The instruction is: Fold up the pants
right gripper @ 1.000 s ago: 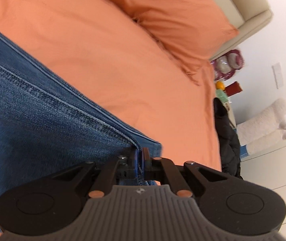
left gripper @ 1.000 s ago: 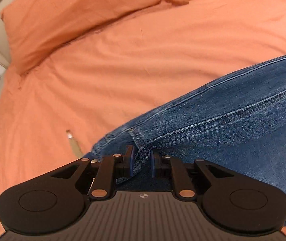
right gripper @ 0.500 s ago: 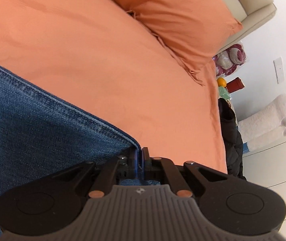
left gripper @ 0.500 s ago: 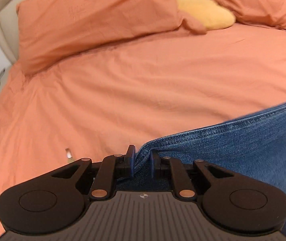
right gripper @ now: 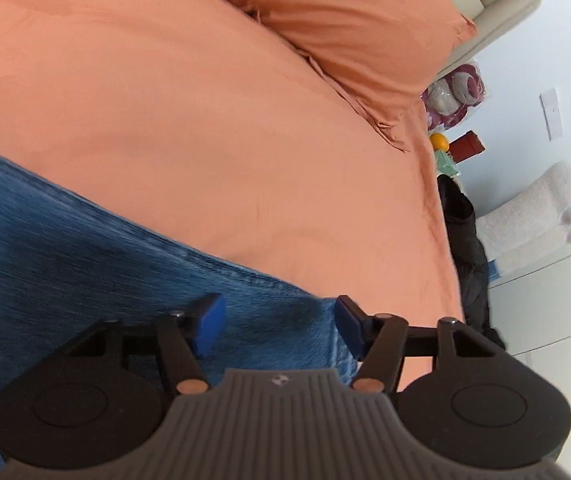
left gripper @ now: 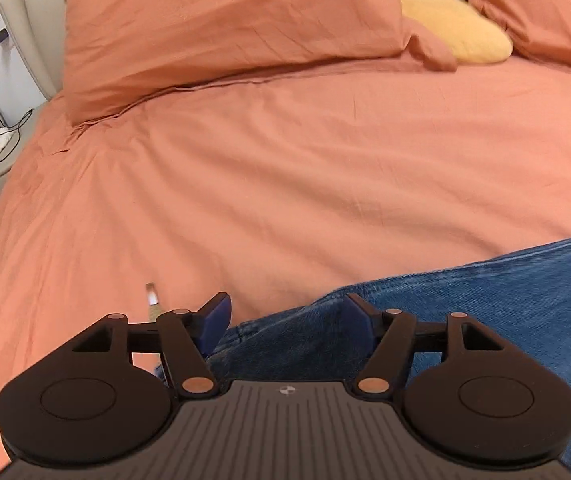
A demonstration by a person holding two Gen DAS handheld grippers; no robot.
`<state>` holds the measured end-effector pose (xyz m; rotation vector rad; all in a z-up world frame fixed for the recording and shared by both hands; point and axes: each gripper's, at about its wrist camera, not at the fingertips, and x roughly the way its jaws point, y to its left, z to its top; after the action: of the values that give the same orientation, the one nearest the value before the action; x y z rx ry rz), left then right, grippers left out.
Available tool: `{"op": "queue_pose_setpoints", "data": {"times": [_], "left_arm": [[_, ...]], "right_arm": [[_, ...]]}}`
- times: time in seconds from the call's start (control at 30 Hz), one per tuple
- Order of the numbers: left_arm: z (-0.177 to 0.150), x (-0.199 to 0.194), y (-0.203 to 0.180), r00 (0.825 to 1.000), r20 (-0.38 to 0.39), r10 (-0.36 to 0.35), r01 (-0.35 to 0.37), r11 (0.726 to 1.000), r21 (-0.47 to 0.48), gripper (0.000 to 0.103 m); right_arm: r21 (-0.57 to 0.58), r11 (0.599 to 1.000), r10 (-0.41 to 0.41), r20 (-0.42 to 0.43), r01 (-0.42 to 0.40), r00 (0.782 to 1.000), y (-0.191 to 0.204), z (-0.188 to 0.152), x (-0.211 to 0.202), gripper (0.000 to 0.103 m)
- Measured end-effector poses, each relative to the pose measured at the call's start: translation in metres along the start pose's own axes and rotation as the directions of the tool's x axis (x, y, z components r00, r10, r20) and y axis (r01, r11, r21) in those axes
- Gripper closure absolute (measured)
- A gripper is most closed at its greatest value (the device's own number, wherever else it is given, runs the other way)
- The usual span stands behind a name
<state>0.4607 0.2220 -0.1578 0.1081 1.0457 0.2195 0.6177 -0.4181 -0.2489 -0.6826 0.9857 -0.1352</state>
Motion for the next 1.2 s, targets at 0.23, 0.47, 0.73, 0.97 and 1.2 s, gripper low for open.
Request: {"op": "queue_pose_setpoints", "data": {"times": [0.23, 0.47, 0.73, 0.97, 1.2], "left_arm": [[-0.023, -0.067, 0.054, 0.999, 0.015, -0.047, 0.049, 0.990, -0.135, 0.028], [-0.096, -0.109, 0.112, 0.994, 0.025, -0.104, 0.106, 0.926, -0.363, 0.026], [-0.179, -0.088, 0.132, 0.964, 0.093, -0.249, 0.254, 0.759, -0.600, 0.021], [-0.229, -0.033, 0.136, 0.903, 0.261, -0.341, 0.400, 0.450, -0.798, 0.021], [-0.227, -0.005, 0.143, 0.883, 0.358, -0.304, 0.444, 0.291, -0.848, 0.043]], "right_arm": [[0.187, 0.947, 0.250, 0.086, -0.262, 0.964, 0.015, -0.018, -0.083, 0.045], [0.243, 0.803, 0.514, 0.181, -0.545, 0.838, 0.083, -0.058, -0.179, 0.050], [0.168, 0.646, 0.691, 0.284, -0.744, 0.664, 0.184, -0.100, -0.288, 0.051], [0.075, 0.641, 0.719, 0.292, -0.764, 0.631, 0.258, -0.121, -0.326, 0.051], [-0.068, 0.685, 0.712, 0.277, -0.726, 0.646, 0.294, -0.109, -0.343, 0.051]]}}
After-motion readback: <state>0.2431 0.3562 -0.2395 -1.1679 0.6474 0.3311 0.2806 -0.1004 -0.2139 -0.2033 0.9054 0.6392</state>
